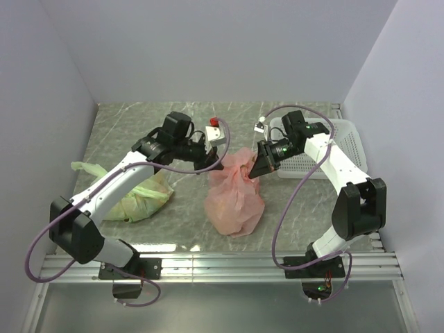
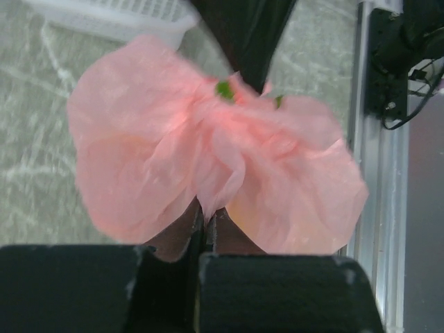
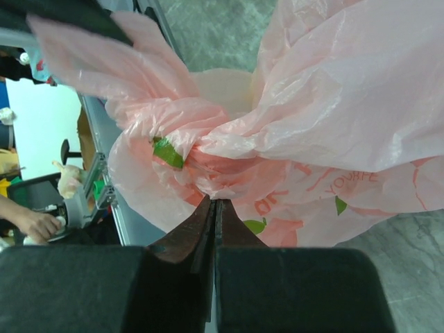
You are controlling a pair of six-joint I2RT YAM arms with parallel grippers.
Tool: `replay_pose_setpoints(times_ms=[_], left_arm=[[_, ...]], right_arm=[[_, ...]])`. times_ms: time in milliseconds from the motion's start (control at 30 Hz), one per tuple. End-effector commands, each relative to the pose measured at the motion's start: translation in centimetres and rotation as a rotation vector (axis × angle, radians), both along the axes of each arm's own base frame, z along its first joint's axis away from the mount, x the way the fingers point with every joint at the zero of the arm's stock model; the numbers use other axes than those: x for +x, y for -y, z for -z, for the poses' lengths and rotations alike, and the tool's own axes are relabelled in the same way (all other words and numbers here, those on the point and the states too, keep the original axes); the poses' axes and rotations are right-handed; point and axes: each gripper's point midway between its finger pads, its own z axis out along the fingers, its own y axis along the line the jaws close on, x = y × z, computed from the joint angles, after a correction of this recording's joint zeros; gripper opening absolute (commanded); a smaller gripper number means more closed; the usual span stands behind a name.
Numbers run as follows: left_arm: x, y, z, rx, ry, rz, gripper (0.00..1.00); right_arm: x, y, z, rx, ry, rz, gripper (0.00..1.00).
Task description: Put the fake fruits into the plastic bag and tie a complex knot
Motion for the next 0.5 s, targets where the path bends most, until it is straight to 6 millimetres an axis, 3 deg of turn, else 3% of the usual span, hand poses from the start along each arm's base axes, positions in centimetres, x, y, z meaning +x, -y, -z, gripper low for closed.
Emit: replay_pose_setpoints(times_ms=[0, 167, 367, 467], left_arm=[[1.3, -2.3, 0.9, 0.009, -0.05, -0.099, 0.0], [5.2, -8.2, 3.9, 0.066, -0.1, -0.355, 0.0], [7.7, -12.9, 5.9, 0.114, -0.123, -0.535, 0.0], [9.0, -15.9, 6.5, 0.141, -0.131, -0.634, 0.0]], right_arm=[[-0.2, 1.1, -2.0, 0.002, 0.072, 0.0, 0.0], [0.3, 3.6, -1.4, -0.041, 0.086, 0.023, 0.0], [1.1, 6.9, -0.1, -0.109, 0.103, 0.092, 0.0], [2.6, 10.1, 2.2, -0.202, 0.126, 0.181, 0.0]])
